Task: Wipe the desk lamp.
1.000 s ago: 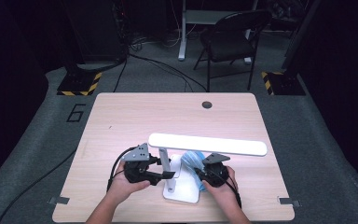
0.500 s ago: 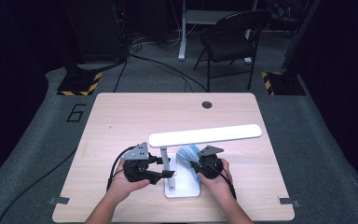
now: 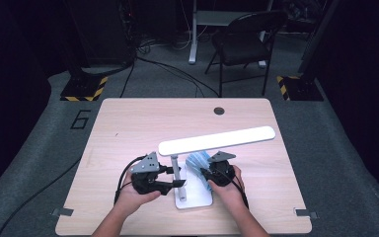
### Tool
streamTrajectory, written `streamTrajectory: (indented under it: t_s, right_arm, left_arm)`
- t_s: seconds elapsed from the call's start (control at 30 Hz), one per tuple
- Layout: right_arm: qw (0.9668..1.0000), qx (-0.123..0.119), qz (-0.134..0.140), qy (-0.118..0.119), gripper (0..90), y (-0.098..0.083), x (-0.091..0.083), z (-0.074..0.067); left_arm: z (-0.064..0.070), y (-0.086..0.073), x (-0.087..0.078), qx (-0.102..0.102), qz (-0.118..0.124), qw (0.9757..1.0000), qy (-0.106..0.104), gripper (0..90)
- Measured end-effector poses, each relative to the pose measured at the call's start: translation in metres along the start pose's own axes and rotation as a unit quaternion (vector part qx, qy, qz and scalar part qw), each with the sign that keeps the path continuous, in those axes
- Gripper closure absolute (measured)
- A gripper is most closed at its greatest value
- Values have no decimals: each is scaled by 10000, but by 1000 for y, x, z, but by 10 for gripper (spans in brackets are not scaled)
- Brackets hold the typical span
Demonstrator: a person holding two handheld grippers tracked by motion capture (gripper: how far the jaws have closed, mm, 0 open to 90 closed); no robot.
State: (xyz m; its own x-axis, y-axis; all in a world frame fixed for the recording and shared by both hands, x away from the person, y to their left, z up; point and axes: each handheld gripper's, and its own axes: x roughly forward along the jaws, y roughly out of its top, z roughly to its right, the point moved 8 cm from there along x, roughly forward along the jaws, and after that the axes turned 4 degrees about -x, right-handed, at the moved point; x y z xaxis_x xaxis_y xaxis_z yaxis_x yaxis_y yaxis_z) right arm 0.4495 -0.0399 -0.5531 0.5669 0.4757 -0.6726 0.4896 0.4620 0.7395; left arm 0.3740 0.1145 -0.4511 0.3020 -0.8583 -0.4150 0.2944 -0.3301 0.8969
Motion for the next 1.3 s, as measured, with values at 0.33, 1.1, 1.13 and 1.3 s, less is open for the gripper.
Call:
streamTrajectory:
  t_s: [0.33,1.1,1.13,1.3]
  right_arm:
    - [9999,45,11,-126,653,4,0,7]
    - [9967,496,-149,-624,650,4,5,33]
    - [9970,483,-174,-587,650,5,7,32]
    - [9973,426,-261,-537,650,6,17,25]
  left_arm:
    - [-3,1,-1,95,43,9995,310,524]
    - [-11,0,-5,-102,105,9973,722,529]
    - [-11,-1,-4,-78,98,9974,712,528]
    - [-11,-1,-5,-66,75,9979,640,525]
